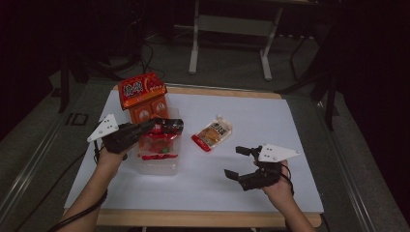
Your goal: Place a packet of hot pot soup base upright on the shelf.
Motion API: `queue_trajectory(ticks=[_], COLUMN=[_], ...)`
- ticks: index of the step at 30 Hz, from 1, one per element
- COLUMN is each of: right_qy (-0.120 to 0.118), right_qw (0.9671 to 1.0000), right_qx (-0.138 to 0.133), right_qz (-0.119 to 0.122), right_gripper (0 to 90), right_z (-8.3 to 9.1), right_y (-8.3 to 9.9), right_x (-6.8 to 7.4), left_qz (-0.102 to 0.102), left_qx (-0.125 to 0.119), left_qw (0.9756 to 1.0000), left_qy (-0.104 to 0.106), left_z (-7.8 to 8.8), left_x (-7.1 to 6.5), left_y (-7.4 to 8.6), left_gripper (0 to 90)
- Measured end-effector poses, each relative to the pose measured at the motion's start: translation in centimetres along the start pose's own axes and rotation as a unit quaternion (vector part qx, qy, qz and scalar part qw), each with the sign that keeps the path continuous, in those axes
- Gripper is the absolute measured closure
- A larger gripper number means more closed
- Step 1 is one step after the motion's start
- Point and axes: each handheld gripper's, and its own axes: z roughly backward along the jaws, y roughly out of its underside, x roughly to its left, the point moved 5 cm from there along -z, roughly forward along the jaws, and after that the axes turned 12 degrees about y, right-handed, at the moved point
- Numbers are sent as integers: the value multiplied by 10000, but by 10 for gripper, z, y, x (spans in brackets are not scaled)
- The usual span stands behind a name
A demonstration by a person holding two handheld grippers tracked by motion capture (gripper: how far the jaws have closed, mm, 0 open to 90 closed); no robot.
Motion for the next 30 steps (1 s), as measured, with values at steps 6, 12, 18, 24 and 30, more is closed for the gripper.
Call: queue_trajectory(ticks=[6, 12, 18, 24, 30], right_qy=[-17, -10, -24, -28, -42], right_qw=[10000, 10000, 10000, 10000, 10000], right_qx=[-4, 2, 17, 28, 33], right_qz=[-23, -41, -41, -37, -29], right_gripper=[131, 131, 131, 131, 132], right_z=[0, 0, 0, -1, 0], right_y=[0, 1, 2, 2, 2], right_x=[-1, -1, -1, -1, 0], left_qz=[-34, -17, -318, -362, -213], left_qx=[0, 6, 104, 13, -65], left_qw=[10000, 10000, 9994, 9993, 9997], left_qy=[5, 9, -80, -57, -26], left_z=[-1, -1, 1, 3, 7], left_x=[4, 5, 5, 4, 3], left_y=[-2, -5, -2, 3, 8], left_gripper=[877, 877, 877, 877, 876])
